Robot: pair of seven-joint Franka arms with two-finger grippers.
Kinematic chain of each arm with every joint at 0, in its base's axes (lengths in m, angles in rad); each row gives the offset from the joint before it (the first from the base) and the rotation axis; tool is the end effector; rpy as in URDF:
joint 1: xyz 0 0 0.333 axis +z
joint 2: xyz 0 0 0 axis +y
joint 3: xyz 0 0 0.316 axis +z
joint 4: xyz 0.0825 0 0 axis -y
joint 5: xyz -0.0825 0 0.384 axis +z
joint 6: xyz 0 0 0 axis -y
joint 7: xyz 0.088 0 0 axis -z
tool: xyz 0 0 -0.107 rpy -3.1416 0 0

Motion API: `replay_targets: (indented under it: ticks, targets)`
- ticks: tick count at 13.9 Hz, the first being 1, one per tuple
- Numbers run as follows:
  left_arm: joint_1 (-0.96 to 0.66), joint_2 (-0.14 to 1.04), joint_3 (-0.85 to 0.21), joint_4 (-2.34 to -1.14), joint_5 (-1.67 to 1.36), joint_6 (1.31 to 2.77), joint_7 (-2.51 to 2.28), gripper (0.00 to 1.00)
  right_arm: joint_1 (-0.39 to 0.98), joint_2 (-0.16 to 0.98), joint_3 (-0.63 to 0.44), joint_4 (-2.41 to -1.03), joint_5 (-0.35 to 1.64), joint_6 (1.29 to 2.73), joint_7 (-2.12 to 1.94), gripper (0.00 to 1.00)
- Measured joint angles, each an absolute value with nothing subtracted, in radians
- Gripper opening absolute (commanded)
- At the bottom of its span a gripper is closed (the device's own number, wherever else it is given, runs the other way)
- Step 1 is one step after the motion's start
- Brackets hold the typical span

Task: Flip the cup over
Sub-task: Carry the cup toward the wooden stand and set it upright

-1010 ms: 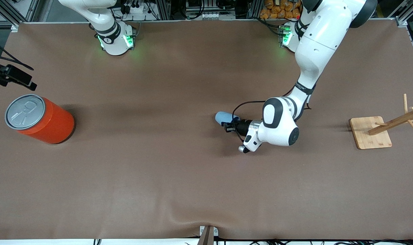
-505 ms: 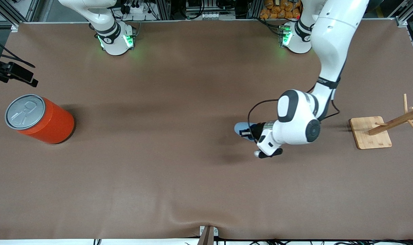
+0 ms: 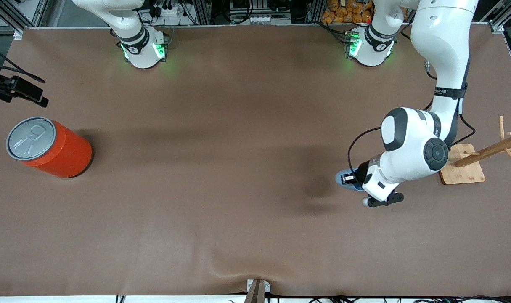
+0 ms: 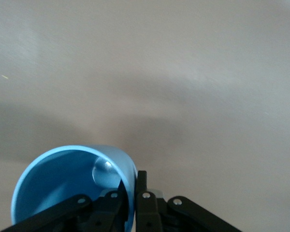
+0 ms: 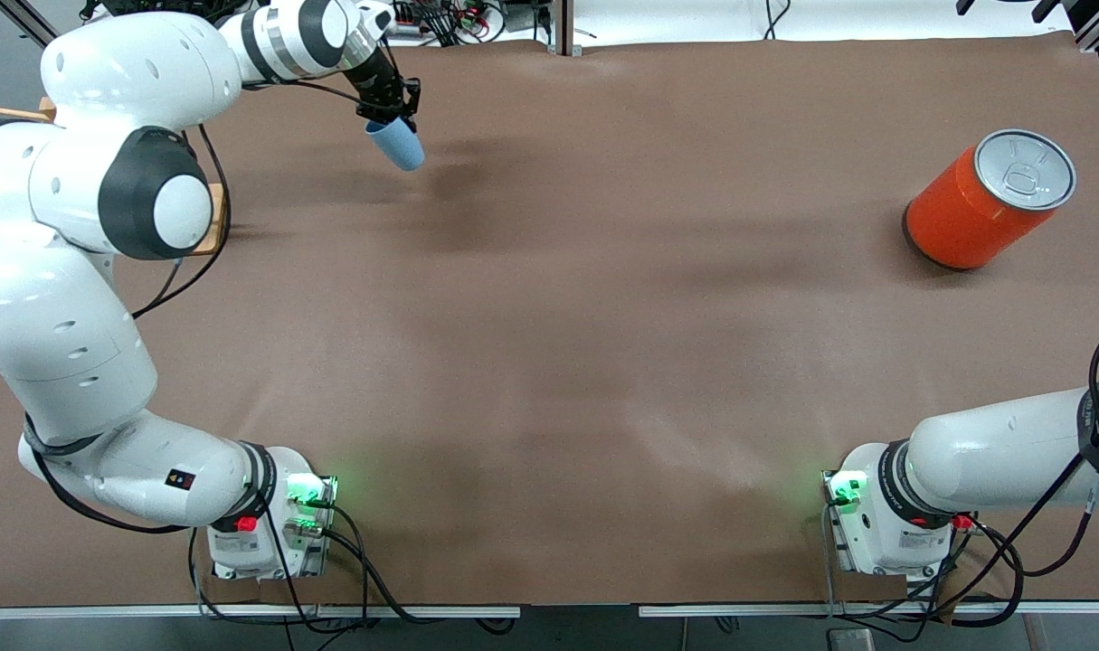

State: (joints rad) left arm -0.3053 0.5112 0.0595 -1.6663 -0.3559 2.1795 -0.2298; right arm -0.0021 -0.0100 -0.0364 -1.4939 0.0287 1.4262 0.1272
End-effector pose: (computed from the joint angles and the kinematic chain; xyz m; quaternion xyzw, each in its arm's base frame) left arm 0.6538 -0.1822 0.3123 0.9873 0.0893 -0.0286 0.1279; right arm 0.5361 -0.0174 0.6535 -0.9962 0.0811 0.0295 0.0131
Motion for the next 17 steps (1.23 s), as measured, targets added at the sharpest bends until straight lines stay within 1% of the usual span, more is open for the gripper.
replay_targets:
  ticks: [5, 9, 13, 14, 15, 17]
  targets:
    - [-0.305, 0.511, 0.074, -1.73, -0.179, 2.313, -0.324, 0.0, -0.002, -0.01, -0.038, -1.481, 0.026, 1.426, 0.092, 1.0]
    - [-0.305, 0.511, 0.088, -1.778, -0.159, 2.401, -0.331, 0.0, -0.003, -0.01, -0.038, -1.479, 0.025, 1.426, 0.09, 1.0]
    - [-0.304, 0.508, 0.103, -1.843, -0.064, 2.432, -0.334, 0.0, -0.004, -0.01, -0.038, -1.478, 0.025, 1.426, 0.09, 1.0]
    - [-0.3, 0.505, 0.105, -1.858, -0.046, 2.435, -0.336, 0.63, -0.003, -0.01, -0.038, -1.478, 0.025, 1.426, 0.089, 1.0]
    - [-0.29, 0.498, 0.106, -1.868, -0.038, 2.437, -0.336, 1.0, -0.003, -0.01, -0.038, -1.478, 0.025, 1.426, 0.089, 1.0]
    - [-0.262, 0.474, 0.107, -1.875, -0.026, 2.437, -0.334, 1.0, -0.003, -0.01, -0.037, -1.478, 0.025, 1.425, 0.089, 1.0]
